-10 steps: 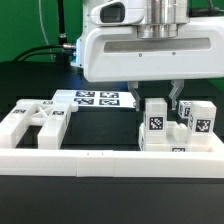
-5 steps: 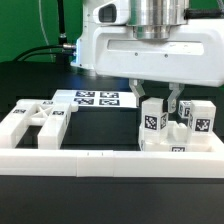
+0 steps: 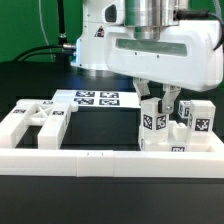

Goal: Assemble chair

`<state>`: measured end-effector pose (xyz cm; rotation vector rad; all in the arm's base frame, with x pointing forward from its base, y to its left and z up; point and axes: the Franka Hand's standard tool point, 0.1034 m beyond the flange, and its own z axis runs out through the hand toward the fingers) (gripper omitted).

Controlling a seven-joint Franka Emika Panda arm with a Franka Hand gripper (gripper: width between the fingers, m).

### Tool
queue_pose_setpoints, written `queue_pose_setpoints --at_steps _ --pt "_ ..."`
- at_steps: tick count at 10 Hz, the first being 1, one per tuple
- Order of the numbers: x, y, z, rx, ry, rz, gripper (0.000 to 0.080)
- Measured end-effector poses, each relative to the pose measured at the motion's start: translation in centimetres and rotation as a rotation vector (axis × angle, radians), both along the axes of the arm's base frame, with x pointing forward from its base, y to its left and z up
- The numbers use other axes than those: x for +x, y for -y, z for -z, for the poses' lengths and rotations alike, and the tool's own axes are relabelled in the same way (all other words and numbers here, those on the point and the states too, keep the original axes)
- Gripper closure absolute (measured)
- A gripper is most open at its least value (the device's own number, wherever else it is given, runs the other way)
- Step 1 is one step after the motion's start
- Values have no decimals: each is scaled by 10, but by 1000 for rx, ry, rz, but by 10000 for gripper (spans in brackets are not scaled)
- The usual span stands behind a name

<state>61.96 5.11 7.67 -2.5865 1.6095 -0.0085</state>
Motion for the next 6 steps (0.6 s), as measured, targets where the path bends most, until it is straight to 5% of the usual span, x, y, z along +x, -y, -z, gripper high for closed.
queue_pose_setpoints --at_steps 5,6 --pt "1 -1 0 33 -12 265 512" --pt "0 -1 1 31 -15 231 417"
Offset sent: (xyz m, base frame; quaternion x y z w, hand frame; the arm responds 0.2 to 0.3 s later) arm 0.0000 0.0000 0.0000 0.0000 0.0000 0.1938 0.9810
